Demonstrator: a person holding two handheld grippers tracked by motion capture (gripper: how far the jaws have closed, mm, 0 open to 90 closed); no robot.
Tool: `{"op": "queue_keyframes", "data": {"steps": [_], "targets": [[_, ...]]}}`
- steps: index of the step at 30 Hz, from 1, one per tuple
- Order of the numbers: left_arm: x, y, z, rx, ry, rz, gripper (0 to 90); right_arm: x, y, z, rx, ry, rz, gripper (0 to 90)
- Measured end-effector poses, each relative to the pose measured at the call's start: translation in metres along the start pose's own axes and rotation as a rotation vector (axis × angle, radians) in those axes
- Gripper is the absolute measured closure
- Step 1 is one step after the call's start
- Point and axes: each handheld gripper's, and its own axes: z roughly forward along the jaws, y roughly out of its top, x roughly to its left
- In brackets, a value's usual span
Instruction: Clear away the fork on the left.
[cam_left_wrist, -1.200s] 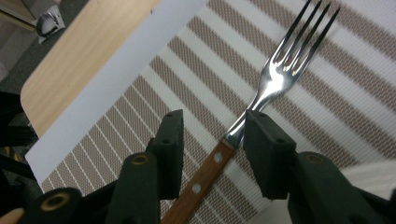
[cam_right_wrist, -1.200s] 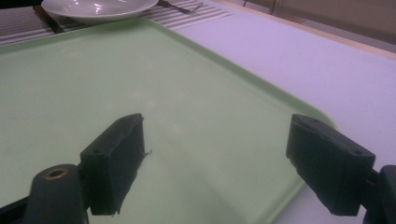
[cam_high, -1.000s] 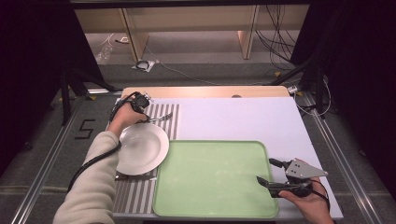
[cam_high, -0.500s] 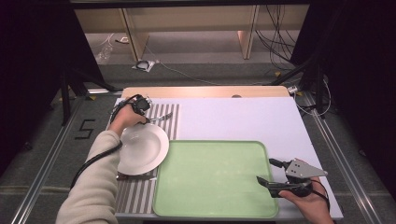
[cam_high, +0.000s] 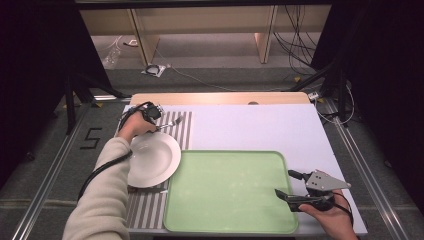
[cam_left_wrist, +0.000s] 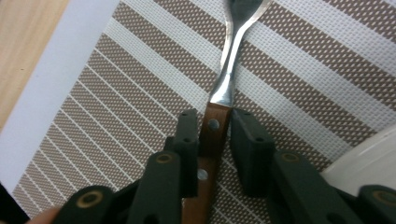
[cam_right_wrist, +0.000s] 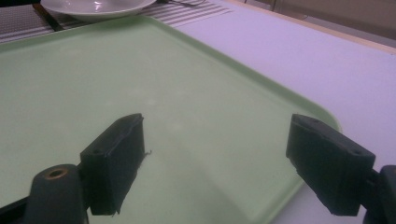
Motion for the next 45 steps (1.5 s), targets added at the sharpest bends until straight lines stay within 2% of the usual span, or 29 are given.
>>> {"op": "queue_keyframes", "data": {"steps": [3, 10, 16, 21, 32, 40, 45], "targets": [[0.000, 0.000, 0.000, 0.005, -0.002, 0.008, 76.2, 0.000, 0.000, 0.000, -0.008, 0.004, -0.001, 20.4], [-0.001, -0.001, 0.000, -0.007, -0.003, -0.010, 76.8, 0.001, 0.000, 0.001, -0.007, 0.003, -0.003, 20.4], [-0.002, -0.002, -0.001, -0.010, 0.007, -0.001, 76.9, 0.001, 0.000, 0.001, -0.007, 0.003, -0.004, 20.4], [-0.002, -0.003, -0.001, -0.016, 0.011, -0.018, 77.0, 0.001, 0.001, 0.000, -0.001, -0.002, -0.006, 20.4], [0.000, -0.004, -0.008, -0.056, 0.052, -0.018, 77.1, 0.001, 0.001, 0.000, 0.000, -0.003, -0.006, 20.4], [0.003, -0.003, -0.016, -0.094, 0.095, -0.050, 77.1, 0.001, 0.001, 0.000, -0.002, -0.003, -0.006, 20.4], [0.003, -0.006, -0.016, -0.100, 0.103, -0.058, 77.1, 0.001, 0.001, 0.000, 0.000, -0.002, -0.006, 20.4]]}}
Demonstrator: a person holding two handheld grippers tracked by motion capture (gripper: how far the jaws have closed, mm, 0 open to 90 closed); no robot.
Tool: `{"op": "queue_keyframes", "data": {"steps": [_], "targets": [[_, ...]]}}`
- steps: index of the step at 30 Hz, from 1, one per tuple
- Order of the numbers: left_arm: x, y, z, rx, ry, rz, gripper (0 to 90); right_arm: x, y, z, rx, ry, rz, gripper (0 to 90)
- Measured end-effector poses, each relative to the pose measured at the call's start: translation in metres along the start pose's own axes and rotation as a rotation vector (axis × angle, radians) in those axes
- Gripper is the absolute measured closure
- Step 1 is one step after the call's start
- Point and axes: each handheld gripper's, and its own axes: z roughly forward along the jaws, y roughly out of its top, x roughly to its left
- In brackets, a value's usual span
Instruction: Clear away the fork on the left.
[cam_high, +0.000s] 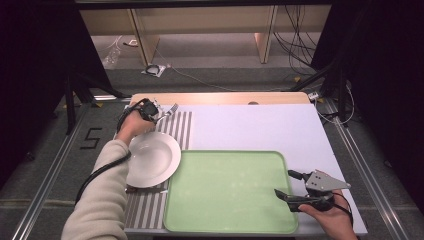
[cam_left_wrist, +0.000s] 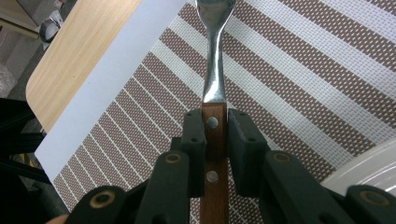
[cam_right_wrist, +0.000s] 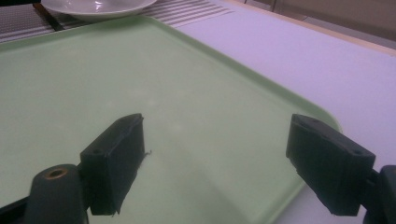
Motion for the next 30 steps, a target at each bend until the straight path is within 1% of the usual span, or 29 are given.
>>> {"op": "queue_keyframes", "data": {"steps": [6, 9, 11, 13, 18, 20, 21, 22, 25, 28, 30], "targets": [[0.000, -0.003, -0.002, -0.014, 0.012, -0.014, 77.1, 0.000, 0.000, 0.000, 0.000, 0.000, 0.001, 20.4], [-0.001, -0.003, -0.003, -0.031, 0.038, -0.022, 77.1, 0.000, 0.000, 0.001, -0.006, 0.003, 0.003, 20.4], [-0.001, -0.003, -0.004, -0.057, 0.054, -0.044, 77.1, 0.000, 0.000, 0.001, -0.005, 0.002, 0.002, 20.4], [-0.002, -0.003, -0.007, -0.086, 0.081, -0.066, 77.1, 0.000, 0.000, 0.001, -0.006, 0.002, 0.002, 20.4], [-0.006, -0.003, -0.013, -0.133, 0.133, -0.104, 77.1, 0.000, 0.000, 0.001, -0.005, 0.003, 0.000, 20.4], [-0.008, -0.004, -0.016, -0.162, 0.152, -0.134, 77.1, 0.001, 0.000, 0.001, -0.009, 0.003, 0.000, 20.4], [-0.010, -0.005, -0.020, -0.192, 0.166, -0.163, 77.1, 0.001, 0.000, 0.001, -0.008, 0.004, 0.001, 20.4], [-0.010, -0.005, -0.020, -0.192, 0.166, -0.163, 77.1, 0.001, 0.000, 0.001, -0.008, 0.004, 0.000, 20.4], [-0.014, -0.007, -0.025, -0.237, 0.176, -0.195, 77.1, 0.001, 0.000, 0.001, -0.009, 0.004, 0.001, 20.4], [-0.016, -0.009, -0.028, -0.254, 0.168, -0.208, 77.1, 0.001, 0.000, 0.001, -0.005, 0.004, -0.003, 20.4], [-0.018, -0.009, -0.030, -0.260, 0.178, -0.207, 77.1, 0.001, 0.001, 0.001, -0.001, 0.002, -0.005, 20.4]]}}
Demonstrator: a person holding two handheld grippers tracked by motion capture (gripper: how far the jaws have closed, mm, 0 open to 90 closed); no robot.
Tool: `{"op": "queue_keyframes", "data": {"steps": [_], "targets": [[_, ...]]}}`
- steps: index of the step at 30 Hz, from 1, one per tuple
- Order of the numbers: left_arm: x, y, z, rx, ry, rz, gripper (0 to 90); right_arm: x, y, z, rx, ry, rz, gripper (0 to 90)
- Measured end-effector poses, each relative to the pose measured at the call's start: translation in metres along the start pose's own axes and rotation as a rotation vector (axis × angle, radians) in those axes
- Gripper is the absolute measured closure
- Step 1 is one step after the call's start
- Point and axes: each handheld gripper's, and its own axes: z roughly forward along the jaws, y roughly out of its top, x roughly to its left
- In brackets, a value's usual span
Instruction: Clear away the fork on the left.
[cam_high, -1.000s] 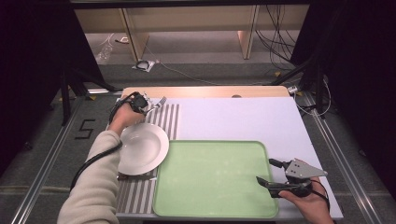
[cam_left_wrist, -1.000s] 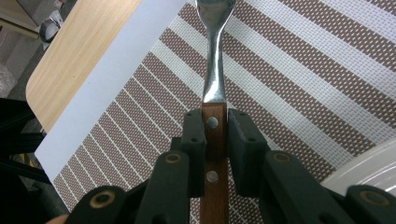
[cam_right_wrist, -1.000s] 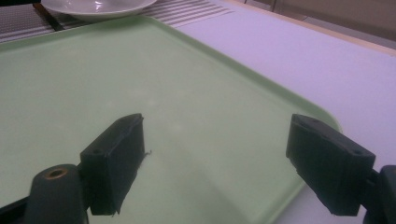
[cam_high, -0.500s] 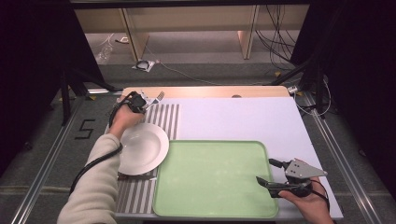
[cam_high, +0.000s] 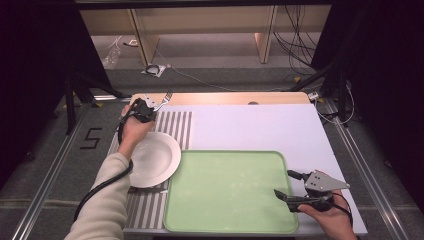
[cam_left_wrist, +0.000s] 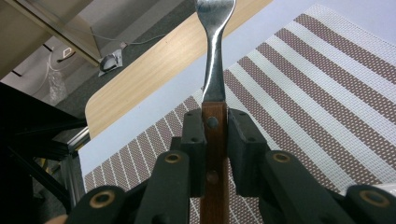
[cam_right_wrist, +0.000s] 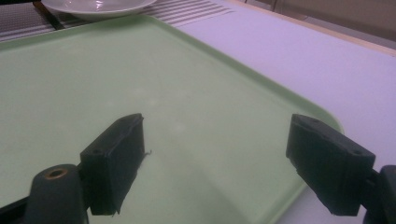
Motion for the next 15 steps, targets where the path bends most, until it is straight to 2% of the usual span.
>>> {"op": "queue_keyframes", "data": {"steps": [4, 6, 9, 15], "targets": [[-0.001, 0.000, -0.006, -0.020, 0.023, -0.016, 77.1, 0.000, 0.000, 0.000, 0.004, -0.002, -0.001, 20.4], [-0.003, 0.000, -0.010, -0.035, 0.022, -0.036, 77.1, 0.000, 0.000, 0.000, 0.001, -0.003, 0.000, 20.4], [-0.007, 0.000, -0.015, -0.045, 0.020, -0.036, 77.1, 0.000, 0.000, 0.000, 0.001, -0.002, 0.000, 20.4], [-0.014, -0.003, -0.025, -0.074, 0.022, -0.060, 77.1, 0.000, 0.000, 0.000, 0.000, -0.003, 0.000, 20.4]]}}
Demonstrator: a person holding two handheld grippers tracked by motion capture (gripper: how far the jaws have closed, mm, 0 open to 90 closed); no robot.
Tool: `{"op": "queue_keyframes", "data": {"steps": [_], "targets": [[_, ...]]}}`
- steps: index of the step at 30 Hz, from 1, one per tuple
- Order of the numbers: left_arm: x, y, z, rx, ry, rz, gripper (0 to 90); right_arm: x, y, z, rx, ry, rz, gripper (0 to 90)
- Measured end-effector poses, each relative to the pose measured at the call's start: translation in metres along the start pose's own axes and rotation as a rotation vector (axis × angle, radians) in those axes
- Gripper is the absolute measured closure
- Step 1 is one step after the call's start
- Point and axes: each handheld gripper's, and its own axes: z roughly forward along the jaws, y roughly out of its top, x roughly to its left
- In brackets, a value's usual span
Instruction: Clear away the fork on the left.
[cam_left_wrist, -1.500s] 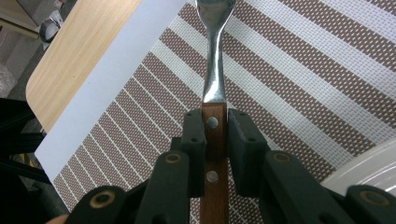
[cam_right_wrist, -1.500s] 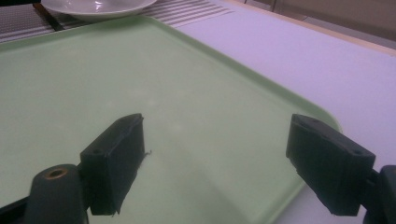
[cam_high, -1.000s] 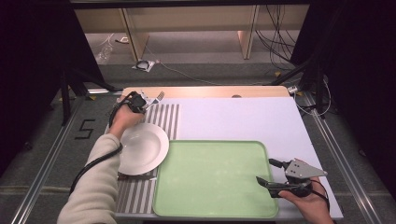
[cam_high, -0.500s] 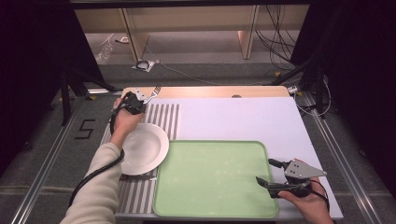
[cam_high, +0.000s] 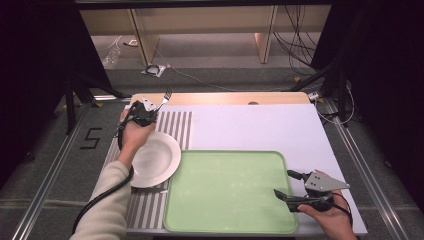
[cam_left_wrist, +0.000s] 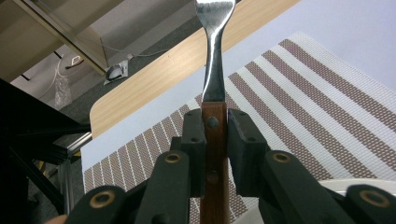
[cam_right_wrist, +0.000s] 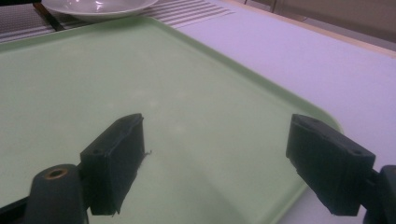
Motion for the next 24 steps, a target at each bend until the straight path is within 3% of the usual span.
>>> {"op": "queue_keyframes", "data": {"steps": [10, 24], "targets": [[-0.010, -0.001, -0.014, -0.031, -0.008, -0.029, 77.1, 0.000, 0.000, 0.000, -0.003, -0.004, 0.005, 20.4], [-0.030, -0.013, -0.027, -0.041, -0.055, -0.083, 77.1, 0.000, 0.000, 0.000, -0.003, -0.003, 0.007, 20.4]]}}
